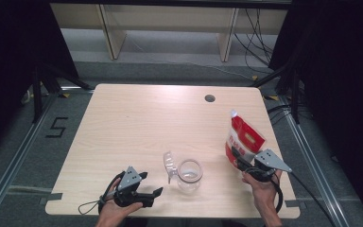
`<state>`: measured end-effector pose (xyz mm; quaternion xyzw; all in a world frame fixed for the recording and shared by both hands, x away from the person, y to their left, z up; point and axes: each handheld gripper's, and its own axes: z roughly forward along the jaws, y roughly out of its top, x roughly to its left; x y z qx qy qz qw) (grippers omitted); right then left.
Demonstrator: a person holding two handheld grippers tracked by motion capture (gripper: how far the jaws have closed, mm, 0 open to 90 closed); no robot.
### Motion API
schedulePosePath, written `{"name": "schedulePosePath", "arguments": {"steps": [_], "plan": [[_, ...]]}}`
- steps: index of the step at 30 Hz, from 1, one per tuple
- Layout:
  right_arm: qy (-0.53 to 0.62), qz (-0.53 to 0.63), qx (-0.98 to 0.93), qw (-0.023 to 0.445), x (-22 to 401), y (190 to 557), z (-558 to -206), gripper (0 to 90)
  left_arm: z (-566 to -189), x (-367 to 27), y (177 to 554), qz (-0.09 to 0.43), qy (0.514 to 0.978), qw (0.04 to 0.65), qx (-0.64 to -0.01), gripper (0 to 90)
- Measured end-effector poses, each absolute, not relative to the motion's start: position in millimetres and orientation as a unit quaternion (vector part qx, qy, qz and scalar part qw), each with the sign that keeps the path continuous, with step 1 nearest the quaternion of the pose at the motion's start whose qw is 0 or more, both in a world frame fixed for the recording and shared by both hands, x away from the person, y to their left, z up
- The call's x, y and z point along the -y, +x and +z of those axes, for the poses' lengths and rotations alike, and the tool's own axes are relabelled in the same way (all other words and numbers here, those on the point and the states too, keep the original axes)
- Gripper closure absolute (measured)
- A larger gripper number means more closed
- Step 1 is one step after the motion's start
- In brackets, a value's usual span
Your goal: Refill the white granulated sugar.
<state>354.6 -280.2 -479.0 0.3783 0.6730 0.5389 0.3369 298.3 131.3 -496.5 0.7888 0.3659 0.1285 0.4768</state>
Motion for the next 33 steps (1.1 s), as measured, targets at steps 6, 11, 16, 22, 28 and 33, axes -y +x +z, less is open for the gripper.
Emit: {"name": "schedulePosePath", "arguments": {"steps": [6,11,16,22,28,33], "plan": [[0.335,0.509,-0.702,0.368,288,323,-463,53.0,-497,-129,297,0.13,0.783,0.476,-0.379,19.9],[0.313,0.486,-0.723,0.38,289,304,-458,53.0,-497,-131,298,0.13,0.787,0.476,-0.371,19.9],[0.296,0.468,-0.732,0.397,288,287,-455,53.1,-497,-129,297,0.125,0.782,0.479,-0.38,19.8],[0.265,0.431,-0.754,0.418,285,271,-454,53.1,-497,-131,298,0.133,0.787,0.475,-0.37,19.8],[0.238,0.403,-0.768,0.437,282,260,-454,53.2,-497,-131,298,0.131,0.782,0.476,-0.381,19.8],[0.218,0.37,-0.78,0.455,278,256,-455,53.3,-497,-131,299,0.133,0.789,0.474,-0.367,19.8]]}}
